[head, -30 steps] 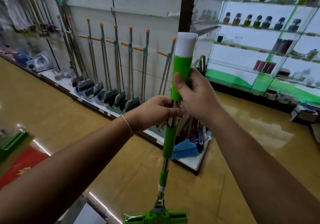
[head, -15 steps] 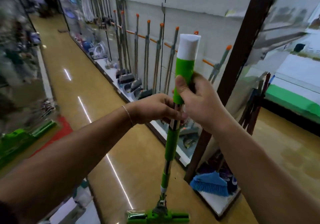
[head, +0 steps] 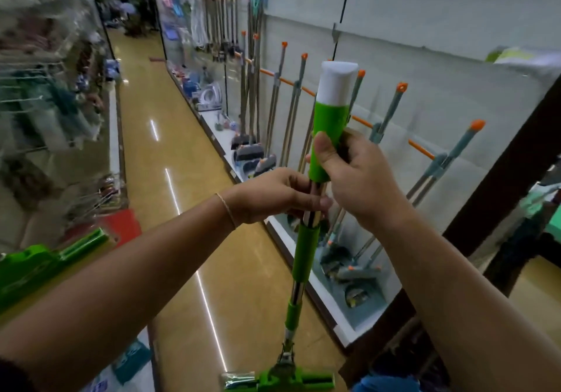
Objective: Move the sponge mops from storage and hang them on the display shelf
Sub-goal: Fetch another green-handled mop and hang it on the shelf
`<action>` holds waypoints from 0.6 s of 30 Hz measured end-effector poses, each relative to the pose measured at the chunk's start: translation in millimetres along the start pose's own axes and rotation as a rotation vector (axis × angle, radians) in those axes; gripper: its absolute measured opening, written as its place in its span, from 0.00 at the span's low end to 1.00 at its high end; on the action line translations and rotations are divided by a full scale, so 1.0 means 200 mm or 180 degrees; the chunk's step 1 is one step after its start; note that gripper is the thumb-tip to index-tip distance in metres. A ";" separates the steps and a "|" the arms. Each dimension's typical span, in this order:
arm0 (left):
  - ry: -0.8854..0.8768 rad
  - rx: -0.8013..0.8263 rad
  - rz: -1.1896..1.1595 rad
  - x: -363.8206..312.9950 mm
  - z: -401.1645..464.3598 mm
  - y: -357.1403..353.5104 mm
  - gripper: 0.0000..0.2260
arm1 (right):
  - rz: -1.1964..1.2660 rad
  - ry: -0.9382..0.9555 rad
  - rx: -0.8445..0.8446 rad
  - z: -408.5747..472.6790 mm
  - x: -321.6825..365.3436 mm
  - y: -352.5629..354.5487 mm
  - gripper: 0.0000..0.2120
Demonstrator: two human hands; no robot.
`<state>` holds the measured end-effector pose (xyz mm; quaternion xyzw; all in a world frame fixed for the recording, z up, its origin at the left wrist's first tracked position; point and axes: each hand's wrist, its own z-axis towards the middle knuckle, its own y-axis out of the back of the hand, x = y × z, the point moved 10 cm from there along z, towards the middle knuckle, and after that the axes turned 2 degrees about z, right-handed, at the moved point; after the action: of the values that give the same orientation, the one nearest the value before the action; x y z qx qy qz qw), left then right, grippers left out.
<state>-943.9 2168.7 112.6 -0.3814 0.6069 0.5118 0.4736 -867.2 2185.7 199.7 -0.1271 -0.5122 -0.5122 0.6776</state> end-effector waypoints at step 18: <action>-0.0231 -0.1520 -0.0096 0.31 0.01 1.33 0.17 | 0.0680 0.0455 0.0600 1.12 -0.01 -0.88 0.18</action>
<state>-1212.2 2220.9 122.5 -0.4729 0.4455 0.6470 0.3991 -1138.6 2263.6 235.4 -0.0798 -0.4921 -0.3946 0.7718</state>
